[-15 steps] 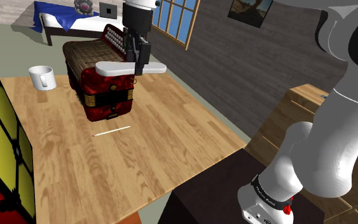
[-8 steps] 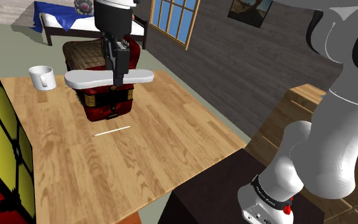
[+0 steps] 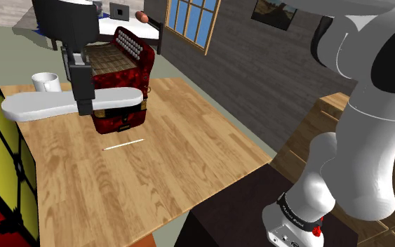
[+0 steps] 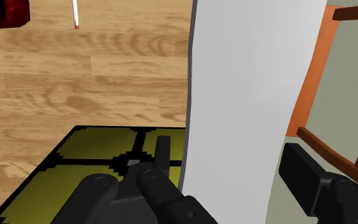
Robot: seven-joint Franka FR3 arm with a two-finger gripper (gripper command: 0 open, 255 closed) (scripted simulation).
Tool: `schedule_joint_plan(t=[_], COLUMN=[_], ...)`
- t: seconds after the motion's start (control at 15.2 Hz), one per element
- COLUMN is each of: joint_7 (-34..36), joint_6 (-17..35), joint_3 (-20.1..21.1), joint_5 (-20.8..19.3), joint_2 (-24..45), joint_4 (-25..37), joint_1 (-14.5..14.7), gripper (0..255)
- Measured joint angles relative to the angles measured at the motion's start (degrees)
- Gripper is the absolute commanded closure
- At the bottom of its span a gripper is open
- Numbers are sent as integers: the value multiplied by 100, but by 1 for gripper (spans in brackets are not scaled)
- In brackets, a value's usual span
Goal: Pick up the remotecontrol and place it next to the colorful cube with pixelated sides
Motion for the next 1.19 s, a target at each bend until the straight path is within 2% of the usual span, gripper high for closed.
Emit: schedule_joint_plan(t=[0.13,0.26,1.19], joint_7=[212,326,344], joint_6=[-141,-55,1069], joint_3=[58,89,81], joint_5=[-76,-93,-78], joint_2=[283,312,202], joint_4=[421,361,-873], joint_1=[178,257,209], gripper=[255,255,255])
